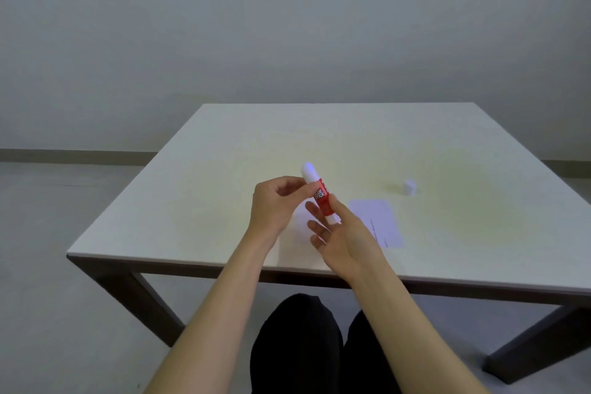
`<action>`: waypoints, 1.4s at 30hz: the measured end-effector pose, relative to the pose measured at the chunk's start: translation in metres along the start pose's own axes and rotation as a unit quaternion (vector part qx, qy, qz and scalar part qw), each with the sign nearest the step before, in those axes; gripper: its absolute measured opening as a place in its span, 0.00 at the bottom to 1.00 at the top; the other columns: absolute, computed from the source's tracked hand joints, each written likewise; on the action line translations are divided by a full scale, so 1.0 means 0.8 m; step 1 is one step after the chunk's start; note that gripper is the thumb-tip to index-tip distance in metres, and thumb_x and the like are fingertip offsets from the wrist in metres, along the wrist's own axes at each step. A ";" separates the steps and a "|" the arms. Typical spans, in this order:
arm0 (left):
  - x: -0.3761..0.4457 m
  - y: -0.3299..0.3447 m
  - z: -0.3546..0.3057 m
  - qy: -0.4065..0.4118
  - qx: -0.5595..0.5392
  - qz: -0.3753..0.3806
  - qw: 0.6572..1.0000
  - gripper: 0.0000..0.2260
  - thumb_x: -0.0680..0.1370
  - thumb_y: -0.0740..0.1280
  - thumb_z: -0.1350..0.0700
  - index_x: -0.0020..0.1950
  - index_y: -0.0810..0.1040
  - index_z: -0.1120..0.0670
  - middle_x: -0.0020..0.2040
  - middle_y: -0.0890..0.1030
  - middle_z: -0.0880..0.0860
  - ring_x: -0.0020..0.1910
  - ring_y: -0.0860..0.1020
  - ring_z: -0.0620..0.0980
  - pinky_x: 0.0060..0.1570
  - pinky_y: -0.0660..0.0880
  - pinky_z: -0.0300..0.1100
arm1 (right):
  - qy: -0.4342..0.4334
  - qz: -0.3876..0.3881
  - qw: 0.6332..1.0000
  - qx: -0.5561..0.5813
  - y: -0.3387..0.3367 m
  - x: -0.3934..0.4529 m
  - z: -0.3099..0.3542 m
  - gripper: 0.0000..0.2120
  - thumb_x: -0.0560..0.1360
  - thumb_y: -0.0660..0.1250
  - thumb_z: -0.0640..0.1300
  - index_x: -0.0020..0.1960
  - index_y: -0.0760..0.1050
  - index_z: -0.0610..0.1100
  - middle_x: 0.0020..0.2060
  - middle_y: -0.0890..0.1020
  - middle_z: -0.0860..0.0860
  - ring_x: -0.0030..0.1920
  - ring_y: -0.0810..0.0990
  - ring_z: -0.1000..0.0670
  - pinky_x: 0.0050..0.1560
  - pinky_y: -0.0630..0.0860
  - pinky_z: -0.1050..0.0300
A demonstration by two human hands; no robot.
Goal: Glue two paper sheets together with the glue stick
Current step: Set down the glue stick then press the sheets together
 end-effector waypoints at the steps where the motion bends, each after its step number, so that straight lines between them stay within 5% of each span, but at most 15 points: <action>1: 0.007 -0.004 -0.004 0.002 0.006 -0.009 1.000 0.05 0.65 0.75 0.49 0.36 0.85 0.49 0.37 0.86 0.46 0.41 0.84 0.43 0.43 0.74 0.34 | -0.024 -0.015 0.998 -0.062 0.000 0.001 0.001 0.11 0.77 0.64 0.50 0.57 0.77 0.47 0.46 0.84 0.50 0.40 0.77 0.50 0.40 0.71 0.58; 4: 0.039 -0.022 -0.016 0.007 0.057 -0.073 0.996 0.05 0.65 0.75 0.48 0.34 0.83 0.49 0.33 0.85 0.45 0.38 0.83 0.39 0.39 0.72 0.34 | -0.166 -0.073 0.930 -0.320 -0.003 -0.001 -0.008 0.19 0.76 0.66 0.48 0.66 0.68 0.51 0.48 0.80 0.54 0.46 0.77 0.50 0.42 0.71 0.62; 7: 0.072 -0.039 -0.021 0.004 0.165 -0.132 0.977 0.07 0.66 0.72 0.46 0.35 0.82 0.48 0.34 0.84 0.43 0.39 0.81 0.39 0.35 0.70 0.35 | -0.320 -0.078 0.738 -0.589 -0.012 -0.005 -0.029 0.21 0.76 0.64 0.49 0.68 0.68 0.52 0.59 0.74 0.56 0.59 0.70 0.52 0.52 0.66 0.64; 10: 0.095 -0.040 -0.014 0.011 0.219 -0.149 0.964 0.08 0.68 0.72 0.48 0.37 0.81 0.52 0.36 0.83 0.46 0.38 0.79 0.46 0.34 0.70 0.36 | -0.321 -0.077 0.583 -0.743 -0.016 -0.004 -0.045 0.22 0.77 0.60 0.52 0.70 0.67 0.51 0.69 0.68 0.53 0.68 0.65 0.49 0.61 0.63 0.57; 15: 0.107 -0.030 0.000 0.018 0.240 -0.140 0.960 0.07 0.68 0.73 0.51 0.39 0.81 0.54 0.36 0.80 0.44 0.38 0.77 0.44 0.32 0.66 0.33 | -0.369 -0.132 0.454 -0.801 -0.015 -0.006 -0.044 0.16 0.63 0.78 0.50 0.48 0.83 0.44 0.49 0.84 0.49 0.49 0.83 0.43 0.41 0.78 0.50; 23: 0.108 -0.034 0.012 -0.008 0.238 -0.144 0.960 0.06 0.67 0.73 0.51 0.39 0.81 0.52 0.36 0.81 0.45 0.38 0.78 0.45 0.32 0.67 0.34 | -0.345 -0.120 0.415 -0.833 -0.013 -0.003 -0.035 0.15 0.65 0.74 0.57 0.43 0.83 0.46 0.43 0.84 0.52 0.50 0.81 0.44 0.48 0.76 0.52; 26: 0.105 -0.036 0.014 -0.019 0.223 -0.147 0.964 0.06 0.67 0.73 0.51 0.38 0.79 0.51 0.36 0.81 0.45 0.40 0.79 0.47 0.34 0.69 0.34 | -0.304 -0.068 0.437 -0.844 -0.015 0.010 -0.028 0.21 0.75 0.60 0.59 0.59 0.77 0.47 0.56 0.77 0.51 0.64 0.68 0.44 0.63 0.59 0.49; 29: 0.103 -0.037 0.014 -0.025 0.225 -0.148 0.963 0.06 0.68 0.73 0.50 0.40 0.80 0.51 0.38 0.81 0.46 0.40 0.79 0.47 0.34 0.70 0.34 | -0.305 -0.053 0.436 -0.845 -0.013 0.018 -0.023 0.20 0.76 0.58 0.59 0.59 0.77 0.48 0.56 0.77 0.51 0.65 0.64 0.45 0.65 0.51 0.50; 31: 0.101 -0.037 0.014 -0.026 0.226 -0.147 0.963 0.07 0.68 0.73 0.50 0.41 0.80 0.52 0.39 0.82 0.46 0.41 0.79 0.47 0.35 0.70 0.35 | -0.315 -0.047 0.429 -0.845 -0.009 0.015 -0.020 0.17 0.75 0.62 0.58 0.54 0.80 0.48 0.51 0.79 0.51 0.61 0.69 0.45 0.67 0.53 0.49; 35: 0.101 -0.039 0.018 -0.024 0.223 -0.145 0.964 0.10 0.68 0.73 0.47 0.44 0.81 0.51 0.43 0.84 0.47 0.43 0.80 0.48 0.35 0.69 0.37 | -0.390 -0.085 0.392 -0.829 -0.005 0.006 -0.020 0.09 0.61 0.76 0.55 0.31 0.81 0.51 0.30 0.80 0.55 0.42 0.82 0.48 0.56 0.75 0.48; 39: 0.098 -0.040 0.023 -0.026 0.225 -0.137 0.964 0.21 0.69 0.73 0.46 0.58 0.78 0.53 0.60 0.79 0.50 0.54 0.77 0.48 0.47 0.69 0.38 | -0.450 -0.092 0.402 -0.792 -0.011 0.009 -0.025 0.07 0.62 0.77 0.49 0.31 0.81 0.48 0.32 0.81 0.53 0.42 0.82 0.47 0.60 0.68 0.47; 42: 0.085 -0.046 0.012 0.020 0.208 -0.239 0.948 0.26 0.70 0.73 0.47 0.65 0.73 0.54 0.67 0.69 0.53 0.66 0.69 0.50 0.55 0.64 0.37 | -0.491 -0.119 0.450 -0.736 -0.013 0.009 -0.010 0.06 0.65 0.76 0.47 0.34 0.82 0.46 0.35 0.83 0.50 0.44 0.82 0.45 0.59 0.62 0.49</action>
Point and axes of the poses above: each hand's wrist, its own x-axis towards the middle knuckle, its own y-axis out of the palm, z = x × y, the point moved 1 cm from there along x, towards the middle knuckle
